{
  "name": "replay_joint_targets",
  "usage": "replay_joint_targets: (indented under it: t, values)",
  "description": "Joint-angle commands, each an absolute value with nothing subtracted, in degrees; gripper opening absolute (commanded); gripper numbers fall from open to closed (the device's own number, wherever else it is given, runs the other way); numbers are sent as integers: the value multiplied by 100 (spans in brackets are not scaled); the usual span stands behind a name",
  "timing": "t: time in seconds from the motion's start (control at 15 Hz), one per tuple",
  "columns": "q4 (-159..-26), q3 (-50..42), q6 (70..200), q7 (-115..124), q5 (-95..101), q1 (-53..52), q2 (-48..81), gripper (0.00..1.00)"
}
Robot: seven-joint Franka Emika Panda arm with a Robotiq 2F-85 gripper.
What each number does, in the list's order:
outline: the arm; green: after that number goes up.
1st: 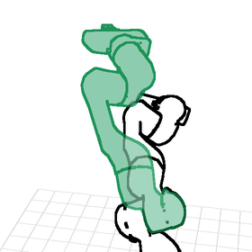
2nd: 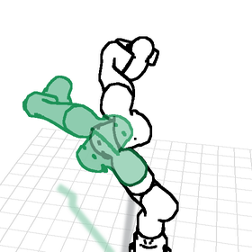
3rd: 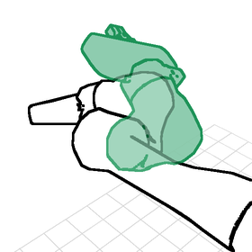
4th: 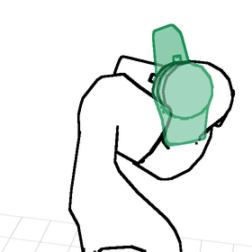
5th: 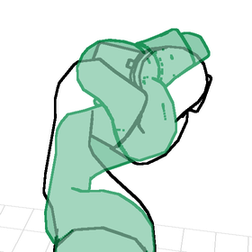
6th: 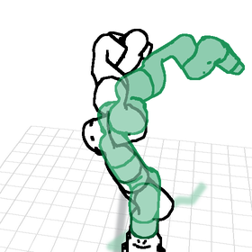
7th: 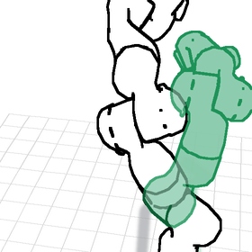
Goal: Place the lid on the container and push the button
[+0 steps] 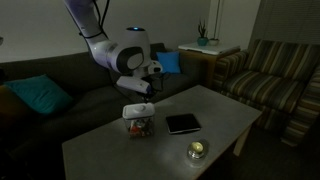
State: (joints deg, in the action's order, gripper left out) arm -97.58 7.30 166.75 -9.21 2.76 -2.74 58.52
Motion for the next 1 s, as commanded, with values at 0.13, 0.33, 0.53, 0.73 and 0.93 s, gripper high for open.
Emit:
replay_joint_targets:
  t: [0.13,0.33,0.53,0.73,0.93]
  values:
    - [-10345,684,16605,-798,338,-425,5373,0]
    - [-10728,748,16874,-874,379,-439,5173,0]
    - [-10866,736,17126,-872,398,-504,5197,0]
    - [-10831,569,17469,-779,425,-666,5380,0]
    - [-10736,510,17714,-781,423,-683,5582,0]
